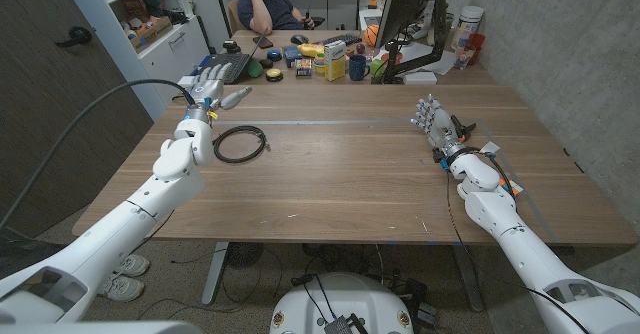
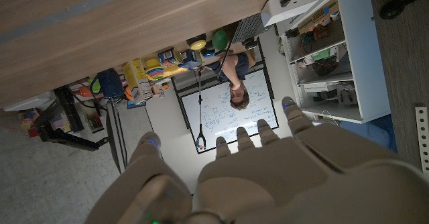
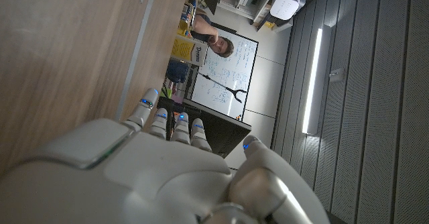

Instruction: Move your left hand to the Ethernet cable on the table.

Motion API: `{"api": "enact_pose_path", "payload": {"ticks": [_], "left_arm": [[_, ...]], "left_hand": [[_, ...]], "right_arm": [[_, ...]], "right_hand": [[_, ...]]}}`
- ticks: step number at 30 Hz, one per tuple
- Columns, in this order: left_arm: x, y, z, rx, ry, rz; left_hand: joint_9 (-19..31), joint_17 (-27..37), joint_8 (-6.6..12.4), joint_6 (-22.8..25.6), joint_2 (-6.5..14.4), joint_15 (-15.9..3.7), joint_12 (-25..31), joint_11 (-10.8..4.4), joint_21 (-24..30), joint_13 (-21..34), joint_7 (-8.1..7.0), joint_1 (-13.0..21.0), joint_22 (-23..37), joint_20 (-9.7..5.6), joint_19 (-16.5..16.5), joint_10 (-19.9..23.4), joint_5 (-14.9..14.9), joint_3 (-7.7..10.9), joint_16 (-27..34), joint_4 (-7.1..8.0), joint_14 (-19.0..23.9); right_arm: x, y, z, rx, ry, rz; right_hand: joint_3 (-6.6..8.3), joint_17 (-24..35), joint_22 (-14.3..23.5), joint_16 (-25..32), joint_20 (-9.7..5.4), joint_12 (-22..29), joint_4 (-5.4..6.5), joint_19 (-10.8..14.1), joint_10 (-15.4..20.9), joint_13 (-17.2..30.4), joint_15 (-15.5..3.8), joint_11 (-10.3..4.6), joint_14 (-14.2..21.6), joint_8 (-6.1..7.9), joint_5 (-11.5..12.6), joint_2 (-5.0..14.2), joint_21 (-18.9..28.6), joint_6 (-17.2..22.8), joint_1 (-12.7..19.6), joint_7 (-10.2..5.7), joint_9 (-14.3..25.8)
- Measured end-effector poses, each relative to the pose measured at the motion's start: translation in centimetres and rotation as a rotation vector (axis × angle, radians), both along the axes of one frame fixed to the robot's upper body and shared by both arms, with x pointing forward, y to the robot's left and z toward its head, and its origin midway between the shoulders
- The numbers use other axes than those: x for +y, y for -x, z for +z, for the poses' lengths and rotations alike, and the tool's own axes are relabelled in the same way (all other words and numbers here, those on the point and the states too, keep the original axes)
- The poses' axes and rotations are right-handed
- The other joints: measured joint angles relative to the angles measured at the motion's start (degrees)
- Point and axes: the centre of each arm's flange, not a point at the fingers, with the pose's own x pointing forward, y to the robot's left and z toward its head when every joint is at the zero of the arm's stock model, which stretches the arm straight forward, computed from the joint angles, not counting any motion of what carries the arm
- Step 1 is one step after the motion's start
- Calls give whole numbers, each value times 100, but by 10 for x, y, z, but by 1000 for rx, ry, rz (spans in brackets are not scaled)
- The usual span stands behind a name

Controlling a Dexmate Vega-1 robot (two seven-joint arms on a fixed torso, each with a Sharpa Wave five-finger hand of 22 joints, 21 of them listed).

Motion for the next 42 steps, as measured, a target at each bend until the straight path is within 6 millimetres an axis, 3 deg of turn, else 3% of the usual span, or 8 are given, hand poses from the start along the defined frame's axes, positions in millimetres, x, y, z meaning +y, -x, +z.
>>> {"api": "enact_pose_path", "payload": {"ticks": [6, 11, 19, 25, 36, 39, 42], "left_arm": [[4, -9, -3, 61, -2, 4], [6, -18, -8, 109, -2, -5], [7, -33, -17, 170, -11, -13], [6, -42, -24, 204, -17, -19], [8, -57, -30, 265, -15, -13], [9, -59, -29, 269, -17, -7], [11, -63, -32, 299, -13, -6]], "left_hand": [[0, 0, 25, 67, 50, 45, -28, -66, 14, -1, 4, -9, 0, -13, 242, 66, 46, 0, 4, 0, 61], [1, -27, 84, 342, 167, 63, -28, -143, 66, 0, -9, 62, -28, -37, 820, 144, 130, 25, 85, -71, 487], [1, -27, 84, 451, 224, 38, -28, -127, 66, 0, -3, 118, -29, -6, 951, 248, 130, 42, 86, -134, 588], [1, -26, 107, 668, 388, -103, 0, -188, 66, 1, -9, 284, -28, 8, 1270, 659, 174, 146, 86, -237, 835], [16, -26, 162, 1116, 489, -114, 0, -228, 66, 1, -3, 448, -28, -44, 1916, 1064, 174, 224, 86, -364, 1238], [16, -26, 173, 1288, 525, -134, 0, -254, 30, 17, -9, 483, -27, -54, 1957, 1196, 174, 246, 86, -385, 1313], [16, -25, 173, 1405, 566, -134, 0, -267, -77, 17, -10, 524, -27, 6, 1788, 1270, 174, 271, 67, -411, 1313]], "right_arm": [[-1, 1, 1, -3, -2, -5], [-1, 2, 1, -4, -3, -8], [-1, 2, 1, -5, -2, -11], [0, 1, 2, -6, -3, -13], [0, -1, 3, -5, -9, -21], [0, -1, 3, -5, -9, -23], [0, -1, 3, -6, -10, -24]], "right_hand": [[-13, 0, 0, 0, 0, 0, -13, 0, 0, 0, 0, 0, 0, 0, 0, -1, -21, 2, -1, 2, 0], [-30, 0, 29, 0, 0, 0, 4, 0, 0, 0, -1, 0, 0, 0, 0, -23, -21, -29, -23, 33, 0], [-36, 0, 29, 0, 0, 0, 10, 0, 0, 0, -1, 0, -1, 0, 0, -23, -43, -29, -23, 33, 0], [-59, -1, 29, 0, 0, 0, -14, 0, 0, 0, -1, 0, -1, 0, 0, -23, -43, -29, -23, 33, 0], [-83, 0, 28, -22, 0, 0, 10, 0, 0, 0, -1, 0, -1, 0, 0, -23, -77, -28, -22, 33, 0], [-83, -1, 28, -22, 0, 0, 10, 0, 0, 0, -1, 0, -1, 0, 0, -22, -84, -28, -22, 33, 0], [-93, -1, 28, -22, 0, 0, 0, 0, 0, 0, -1, 0, -1, 0, 0, -22, -84, -28, -22, 33, 0]]}}
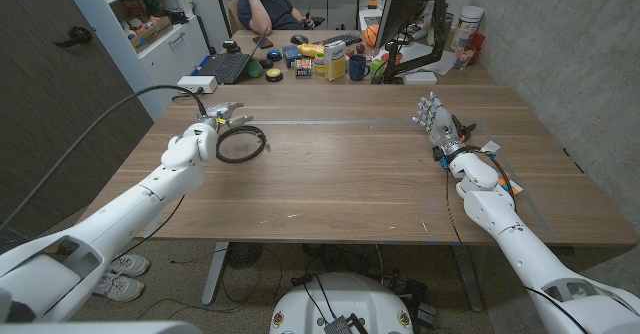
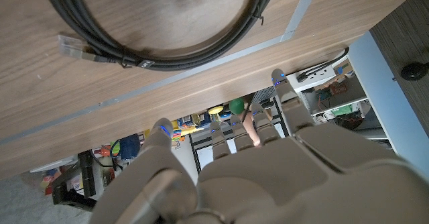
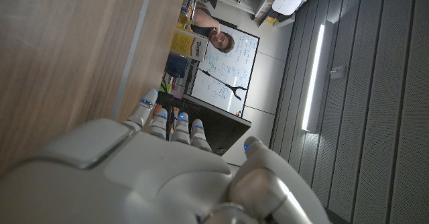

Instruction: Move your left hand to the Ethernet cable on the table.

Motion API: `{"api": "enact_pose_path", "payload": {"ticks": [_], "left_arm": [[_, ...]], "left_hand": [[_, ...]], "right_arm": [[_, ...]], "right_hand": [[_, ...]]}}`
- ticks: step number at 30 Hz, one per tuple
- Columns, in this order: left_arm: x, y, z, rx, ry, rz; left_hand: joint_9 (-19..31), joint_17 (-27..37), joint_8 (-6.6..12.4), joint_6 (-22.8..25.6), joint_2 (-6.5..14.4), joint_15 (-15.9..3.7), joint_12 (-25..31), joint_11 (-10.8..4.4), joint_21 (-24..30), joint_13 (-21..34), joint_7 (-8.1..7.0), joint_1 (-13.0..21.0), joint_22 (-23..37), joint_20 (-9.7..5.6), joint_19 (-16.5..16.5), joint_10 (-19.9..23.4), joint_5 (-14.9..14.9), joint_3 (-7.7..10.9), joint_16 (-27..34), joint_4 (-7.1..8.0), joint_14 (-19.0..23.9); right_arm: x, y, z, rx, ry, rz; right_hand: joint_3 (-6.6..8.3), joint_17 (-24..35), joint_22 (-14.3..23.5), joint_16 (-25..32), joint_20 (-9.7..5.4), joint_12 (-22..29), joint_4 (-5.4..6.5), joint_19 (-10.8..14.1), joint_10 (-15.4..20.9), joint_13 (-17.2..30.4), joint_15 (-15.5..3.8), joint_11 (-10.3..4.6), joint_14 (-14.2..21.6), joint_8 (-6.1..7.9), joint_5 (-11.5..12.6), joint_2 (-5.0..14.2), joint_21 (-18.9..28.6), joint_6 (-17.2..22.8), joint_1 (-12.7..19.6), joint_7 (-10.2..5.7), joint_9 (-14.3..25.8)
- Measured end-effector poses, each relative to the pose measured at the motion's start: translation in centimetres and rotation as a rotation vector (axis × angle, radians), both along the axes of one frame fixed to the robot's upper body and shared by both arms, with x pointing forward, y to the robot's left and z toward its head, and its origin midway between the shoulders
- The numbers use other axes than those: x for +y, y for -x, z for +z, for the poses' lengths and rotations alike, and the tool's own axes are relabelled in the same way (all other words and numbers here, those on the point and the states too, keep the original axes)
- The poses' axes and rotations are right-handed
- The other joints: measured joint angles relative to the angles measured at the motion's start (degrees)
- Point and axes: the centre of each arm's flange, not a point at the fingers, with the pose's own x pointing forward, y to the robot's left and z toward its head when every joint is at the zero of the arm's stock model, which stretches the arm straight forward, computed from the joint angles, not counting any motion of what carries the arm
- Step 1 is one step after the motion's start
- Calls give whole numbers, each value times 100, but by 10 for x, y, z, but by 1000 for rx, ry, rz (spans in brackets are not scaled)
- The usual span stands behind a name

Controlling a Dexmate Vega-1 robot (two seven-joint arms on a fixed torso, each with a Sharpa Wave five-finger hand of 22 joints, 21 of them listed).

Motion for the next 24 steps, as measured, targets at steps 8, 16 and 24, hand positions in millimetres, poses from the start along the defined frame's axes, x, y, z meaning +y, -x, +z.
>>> {"api": "enact_pose_path", "payload": {"ticks": [8, 16, 24], "left_arm": [[3, -9, -4, 63, 5, 5], [4, -12, -6, 95, 7, 5], [4, -14, -6, 99, 7, 6]], "left_hand": [[0, 0, 0, 62, 50, -21, 0, -12, -12, 0, 0, 50, 0, -22, -57, 135, 0, 26, -31, -25, -22], [0, 0, 0, 206, 229, -122, 0, -89, -12, -1, 0, 150, 0, -53, -46, 257, 0, 136, -54, -70, 22], [27, 1, 0, 267, 258, -152, 0, -81, -12, -1, 0, 178, 1, -53, -46, 265, 0, 185, -53, -71, 52]], "right_arm": [[0, -1, 1, 0, -2, -4], [1, -2, 2, 2, -1, -5], [2, -3, 2, 5, 0, -5]], "right_hand": [[-37, 0, -1, 0, 32, 0, 10, 32, 0, 0, 0, 0, 0, 0, 43, 0, -22, 0, 0, 0, 0], [-37, 0, -1, 0, 32, 0, 10, 32, 0, 0, 0, 0, 0, 0, 43, 0, -27, 0, 0, 0, 0], [-85, 0, -1, -23, 31, 0, 10, 31, 0, 0, 0, 0, 0, 0, 43, 0, -44, 0, 0, 0, 0]]}}
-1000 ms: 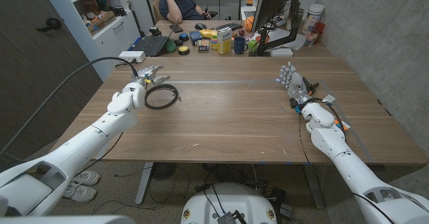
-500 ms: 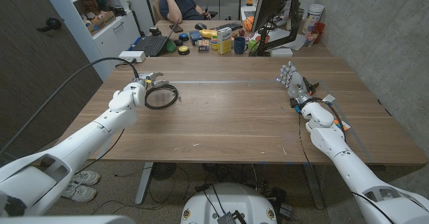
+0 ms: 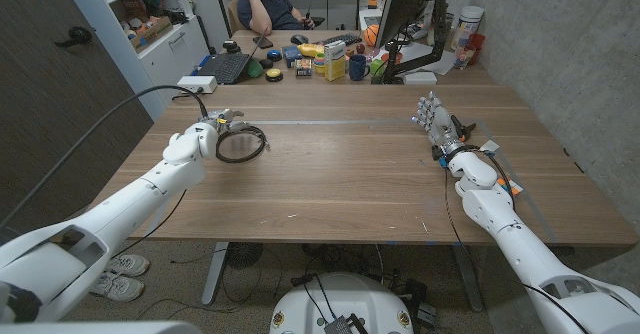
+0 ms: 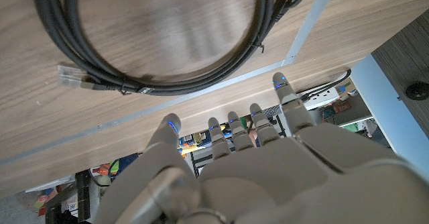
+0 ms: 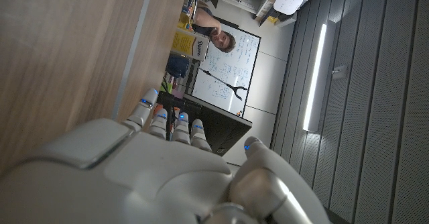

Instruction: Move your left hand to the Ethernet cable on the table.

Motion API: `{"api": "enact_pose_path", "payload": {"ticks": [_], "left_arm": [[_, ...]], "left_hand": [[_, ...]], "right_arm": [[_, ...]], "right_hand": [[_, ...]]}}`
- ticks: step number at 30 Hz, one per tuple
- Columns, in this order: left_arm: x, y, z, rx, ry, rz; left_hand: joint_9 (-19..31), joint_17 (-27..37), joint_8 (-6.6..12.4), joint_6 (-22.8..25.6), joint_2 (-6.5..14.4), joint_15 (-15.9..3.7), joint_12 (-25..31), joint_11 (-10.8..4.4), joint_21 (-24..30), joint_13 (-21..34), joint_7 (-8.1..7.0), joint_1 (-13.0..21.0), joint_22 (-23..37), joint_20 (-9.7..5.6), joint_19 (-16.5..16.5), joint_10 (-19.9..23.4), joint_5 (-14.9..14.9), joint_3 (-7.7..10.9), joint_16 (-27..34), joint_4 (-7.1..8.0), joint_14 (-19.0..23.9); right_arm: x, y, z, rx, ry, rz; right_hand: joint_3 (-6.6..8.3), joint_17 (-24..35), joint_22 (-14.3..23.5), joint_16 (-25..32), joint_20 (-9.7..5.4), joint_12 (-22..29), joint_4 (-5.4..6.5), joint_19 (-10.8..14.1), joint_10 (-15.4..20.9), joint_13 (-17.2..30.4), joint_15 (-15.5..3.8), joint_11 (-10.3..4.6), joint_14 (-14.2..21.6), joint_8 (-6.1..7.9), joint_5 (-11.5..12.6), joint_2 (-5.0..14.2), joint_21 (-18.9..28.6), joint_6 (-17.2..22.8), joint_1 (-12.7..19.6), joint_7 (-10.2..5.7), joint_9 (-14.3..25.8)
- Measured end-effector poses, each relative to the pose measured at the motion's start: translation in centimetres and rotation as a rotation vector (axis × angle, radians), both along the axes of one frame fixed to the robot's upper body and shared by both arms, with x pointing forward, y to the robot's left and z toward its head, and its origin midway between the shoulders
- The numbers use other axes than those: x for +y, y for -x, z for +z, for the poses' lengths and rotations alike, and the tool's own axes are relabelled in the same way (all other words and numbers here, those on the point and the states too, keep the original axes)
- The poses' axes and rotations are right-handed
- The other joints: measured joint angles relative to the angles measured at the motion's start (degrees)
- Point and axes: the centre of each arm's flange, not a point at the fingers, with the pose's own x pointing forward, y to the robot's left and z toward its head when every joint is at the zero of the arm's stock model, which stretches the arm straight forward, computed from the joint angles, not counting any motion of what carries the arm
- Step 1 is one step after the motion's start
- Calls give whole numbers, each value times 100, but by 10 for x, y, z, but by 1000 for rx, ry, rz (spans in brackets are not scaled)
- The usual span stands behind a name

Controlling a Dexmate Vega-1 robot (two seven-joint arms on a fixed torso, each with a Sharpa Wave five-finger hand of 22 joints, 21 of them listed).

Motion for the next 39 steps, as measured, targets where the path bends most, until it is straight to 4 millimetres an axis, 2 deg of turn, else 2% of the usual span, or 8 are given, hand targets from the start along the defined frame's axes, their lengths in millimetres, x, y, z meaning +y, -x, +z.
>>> {"api": "enact_pose_path", "payload": {"ticks": [5, 8, 21, 39], "left_arm": [[0, 0, 0, 1, 0, 0], [0, 0, 1, 0, -1, 0], [0, -1, 2, 1, -1, 0], [-1, -3, 5, 7, -10, -3]], "left_hand": [[0, 0, 0, 0, 30, -6, 0, 30, 0, 0, 0, 30, 0, 0, 0, 30, 0, 22, 0, -21, -6], [0, 1, 0, 0, 47, -76, 0, 31, 0, 0, 0, 47, 0, 0, 0, 30, 0, 22, -23, -21, -13], [-1, 2, 0, 61, 75, -76, -28, 31, 0, 26, 1, 75, 0, 1, 0, 30, 0, 86, -23, -38, -13], [-1, 15, 0, 112, 98, -97, -28, 30, -22, 27, -9, 53, 1, 22, -82, -14, -26, 86, -23, -38, 9]], "right_arm": [[1, -1, 0, 2, -1, 1], [1, -1, 0, 2, -1, 1], [2, -2, -1, 7, -2, 3], [3, -5, -1, 11, -4, 8]], "right_hand": [[0, 0, 0, 0, 0, 0, 0, 0, 0, 0, 0, 0, 0, 0, 0, 0, -22, 0, 0, 0, 0], [0, 0, 0, 0, 0, 0, 0, 0, 0, 0, 0, 0, 0, 0, 0, 0, -22, 0, 0, 0, 0], [-33, 0, 0, 0, 0, 0, 1, 0, 0, 0, 0, 0, 0, 0, 0, 0, -22, 0, 0, 0, 0], [-41, 0, -1, 0, 0, 0, -6, 0, 0, 0, 0, 0, 0, 0, 0, 0, -66, 0, 0, 0, 0]]}}
